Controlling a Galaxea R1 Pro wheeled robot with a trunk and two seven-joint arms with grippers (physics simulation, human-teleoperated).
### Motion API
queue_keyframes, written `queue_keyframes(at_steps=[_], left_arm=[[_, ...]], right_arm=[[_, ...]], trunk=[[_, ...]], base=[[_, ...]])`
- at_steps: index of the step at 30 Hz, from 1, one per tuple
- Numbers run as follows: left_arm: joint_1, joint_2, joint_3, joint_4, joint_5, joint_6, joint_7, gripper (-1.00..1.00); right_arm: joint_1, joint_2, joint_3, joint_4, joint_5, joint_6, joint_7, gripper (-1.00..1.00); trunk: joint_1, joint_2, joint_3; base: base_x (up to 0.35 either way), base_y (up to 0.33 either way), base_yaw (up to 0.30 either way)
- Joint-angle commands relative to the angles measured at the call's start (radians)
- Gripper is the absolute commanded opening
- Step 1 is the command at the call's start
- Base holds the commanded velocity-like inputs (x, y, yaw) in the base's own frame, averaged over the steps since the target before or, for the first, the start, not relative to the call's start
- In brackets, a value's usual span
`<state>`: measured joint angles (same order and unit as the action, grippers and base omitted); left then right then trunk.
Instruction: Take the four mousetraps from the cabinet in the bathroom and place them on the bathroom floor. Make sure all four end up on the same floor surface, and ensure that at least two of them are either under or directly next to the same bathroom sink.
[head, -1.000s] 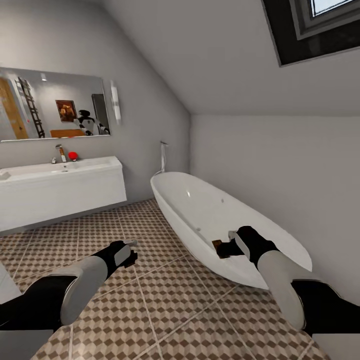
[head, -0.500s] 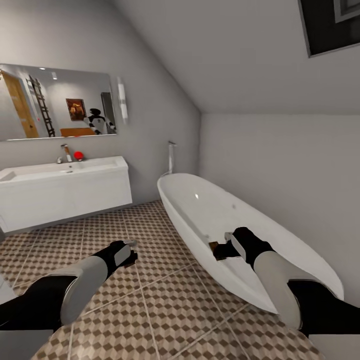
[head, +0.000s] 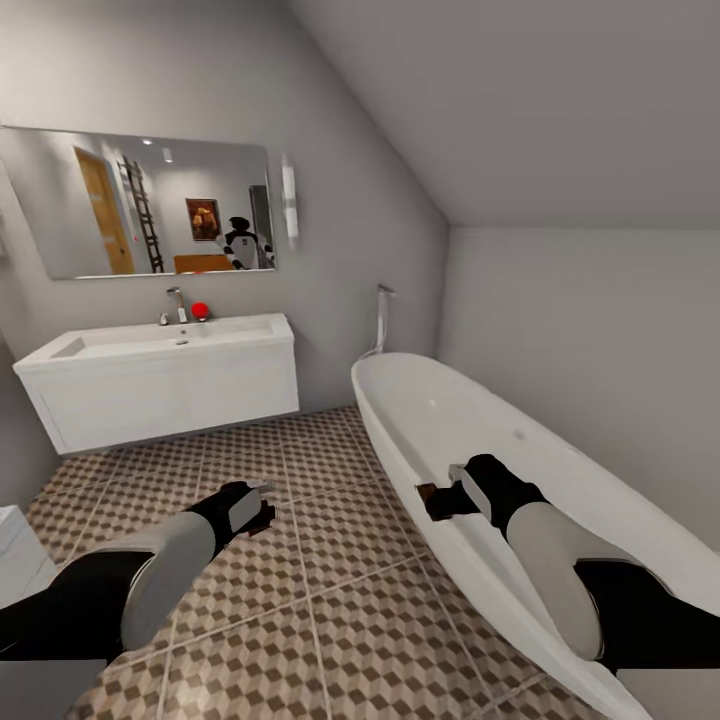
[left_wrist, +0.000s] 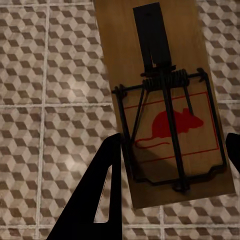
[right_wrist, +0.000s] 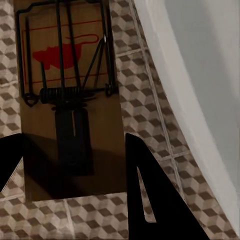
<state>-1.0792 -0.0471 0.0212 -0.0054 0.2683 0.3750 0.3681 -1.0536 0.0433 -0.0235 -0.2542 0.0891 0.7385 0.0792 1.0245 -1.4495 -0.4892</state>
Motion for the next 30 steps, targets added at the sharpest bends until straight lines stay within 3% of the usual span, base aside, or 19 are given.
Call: queue_keyframes(at_steps=[1,30], left_arm=[[-0.001,0.0,0.001,0.0,0.002,0.004,0.008,-1.0],[-0.001,-0.002,0.001,0.0,0.0,0.003,0.008,-1.0]], right_arm=[[0.0,0.0,-0.002,-0.002,0.006,0.006,0.002,-1.0],[0.0,0.0,-0.003,-0.002,0.006,0.004,0.002,-1.0]], trunk=[[0.001,-0.001,-0.001],[0.001,-0.001,-0.001]], base=[[0.319,0.0,0.275],[0.319,0.0,0.275]])
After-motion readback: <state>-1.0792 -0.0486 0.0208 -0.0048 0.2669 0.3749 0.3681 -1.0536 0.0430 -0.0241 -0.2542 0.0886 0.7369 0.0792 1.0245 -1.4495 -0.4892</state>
